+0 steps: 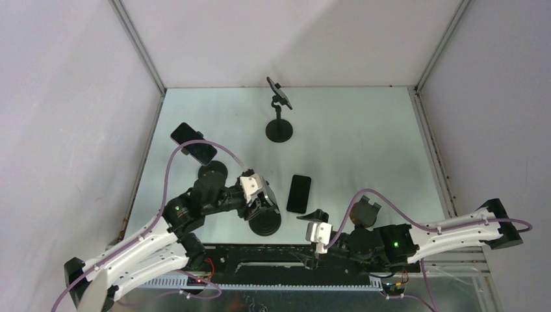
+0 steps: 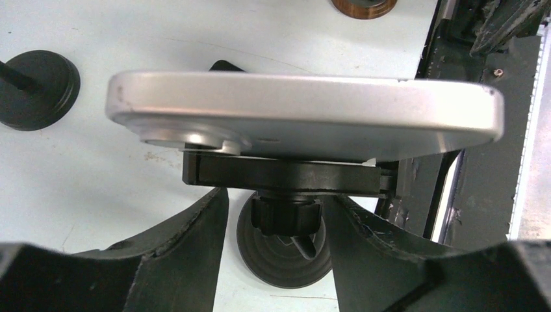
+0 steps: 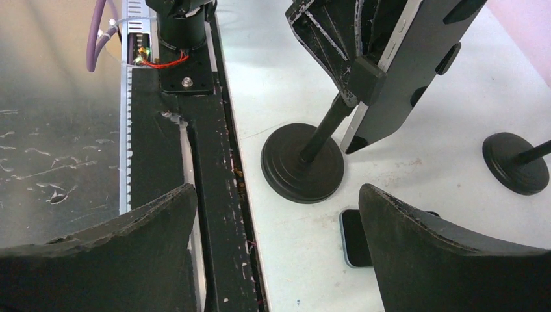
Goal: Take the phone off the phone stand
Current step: Place the phone stand with the phone at the center of the board, then remove the phone from the phone stand.
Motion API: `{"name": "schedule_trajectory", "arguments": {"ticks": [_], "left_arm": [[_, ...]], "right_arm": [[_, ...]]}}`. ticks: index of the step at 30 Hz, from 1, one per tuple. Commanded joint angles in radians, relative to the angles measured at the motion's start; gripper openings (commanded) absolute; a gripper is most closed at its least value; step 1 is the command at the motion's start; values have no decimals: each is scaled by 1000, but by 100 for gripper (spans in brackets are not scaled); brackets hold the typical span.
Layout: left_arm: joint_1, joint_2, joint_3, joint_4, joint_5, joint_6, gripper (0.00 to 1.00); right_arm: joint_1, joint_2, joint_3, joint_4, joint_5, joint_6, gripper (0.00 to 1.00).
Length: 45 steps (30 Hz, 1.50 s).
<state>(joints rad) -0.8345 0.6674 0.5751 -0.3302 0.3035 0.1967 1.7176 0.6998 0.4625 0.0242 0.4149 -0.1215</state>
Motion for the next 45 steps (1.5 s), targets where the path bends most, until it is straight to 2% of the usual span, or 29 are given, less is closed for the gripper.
{"name": "schedule_trajectory", "arguments": {"ticks": [1,18,20,21,23,30,31,35,39,45], "left_arm": [[10,10,34,45,38,-17,61],[10,-7,21,104,39,-34,49],[10,-3,22,108,23,-44,42],[10,-1,22,110,18,-50,33],[10,6,22,112,15,-59,25],[10,-14,6,120,48,-56,20],[9,-21,4,121,47,-55,15],[10,-56,-11,116,58,-19,1],[10,-99,-23,102,80,7,0],[10,-165,-14,128,14,-53,0]], "right_arm": [[7,-10,-3,46,-1,16,96],[11,-11,-27,68,4,31,96],[12,-10,-27,70,6,32,96],[12,-10,-28,70,7,31,96],[14,-8,-28,72,9,25,96],[18,-24,-28,86,2,6,97],[16,-26,-28,90,-8,2,97],[-25,-40,-28,110,-48,-19,98],[-95,-63,-28,120,-129,-29,98],[-261,-43,14,113,-318,17,97]]}}
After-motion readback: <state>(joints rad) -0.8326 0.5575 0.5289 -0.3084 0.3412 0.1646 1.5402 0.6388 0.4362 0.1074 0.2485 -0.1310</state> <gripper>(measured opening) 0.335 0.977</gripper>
